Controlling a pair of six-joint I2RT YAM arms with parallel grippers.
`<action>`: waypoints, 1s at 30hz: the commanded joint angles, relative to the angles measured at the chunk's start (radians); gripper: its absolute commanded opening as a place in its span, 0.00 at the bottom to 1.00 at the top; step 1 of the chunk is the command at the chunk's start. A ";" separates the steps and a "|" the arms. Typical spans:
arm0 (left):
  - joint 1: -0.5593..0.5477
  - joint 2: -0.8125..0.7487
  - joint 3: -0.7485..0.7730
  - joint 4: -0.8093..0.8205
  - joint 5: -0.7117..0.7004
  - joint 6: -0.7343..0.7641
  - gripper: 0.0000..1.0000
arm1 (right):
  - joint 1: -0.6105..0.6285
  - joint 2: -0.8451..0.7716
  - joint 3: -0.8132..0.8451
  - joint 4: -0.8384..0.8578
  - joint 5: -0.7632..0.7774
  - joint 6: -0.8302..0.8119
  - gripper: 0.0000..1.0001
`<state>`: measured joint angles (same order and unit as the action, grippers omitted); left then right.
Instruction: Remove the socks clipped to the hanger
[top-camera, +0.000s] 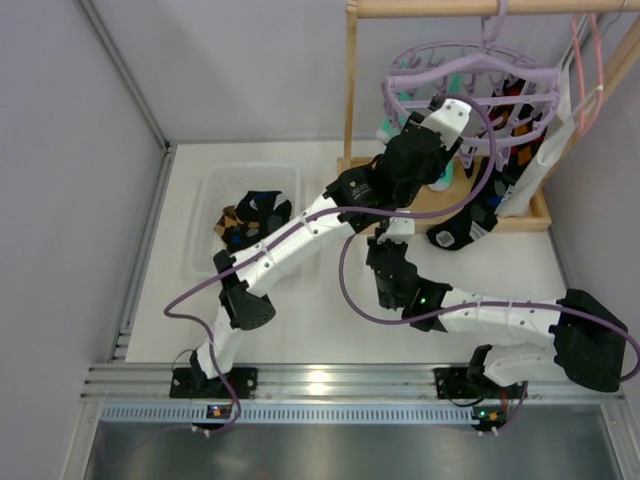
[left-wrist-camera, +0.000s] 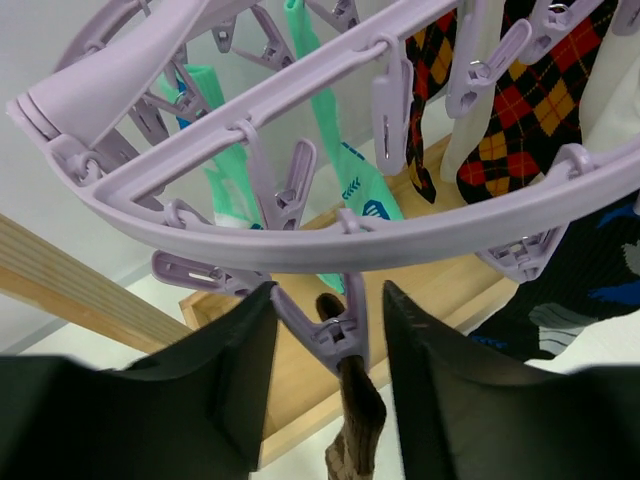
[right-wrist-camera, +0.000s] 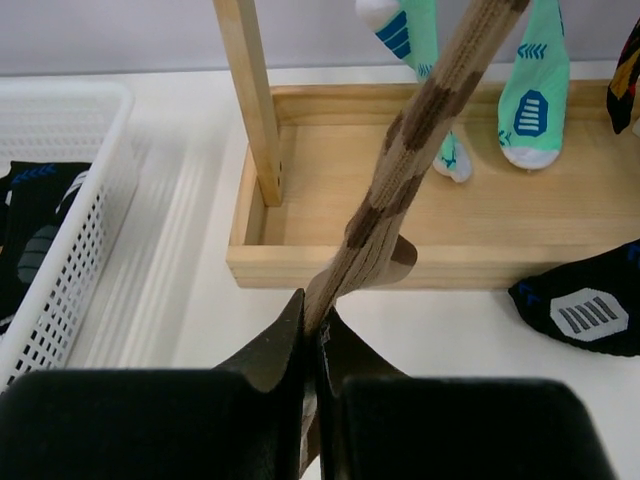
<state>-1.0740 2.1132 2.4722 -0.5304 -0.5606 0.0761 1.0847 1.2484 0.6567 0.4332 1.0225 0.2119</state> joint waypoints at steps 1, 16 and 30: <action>0.011 0.008 0.045 0.090 -0.024 0.019 0.50 | 0.029 0.008 0.035 0.002 0.014 0.011 0.00; 0.029 -0.021 0.005 0.095 -0.016 -0.030 0.04 | 0.041 -0.113 -0.158 -0.004 -0.035 0.112 0.00; 0.026 -0.418 -0.491 0.084 -0.223 -0.168 0.91 | -0.011 -0.377 -0.207 -0.223 -0.353 0.032 0.00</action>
<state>-1.0481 1.8515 2.0628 -0.4717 -0.6338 -0.0399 1.0931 0.9024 0.4126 0.2634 0.7929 0.2825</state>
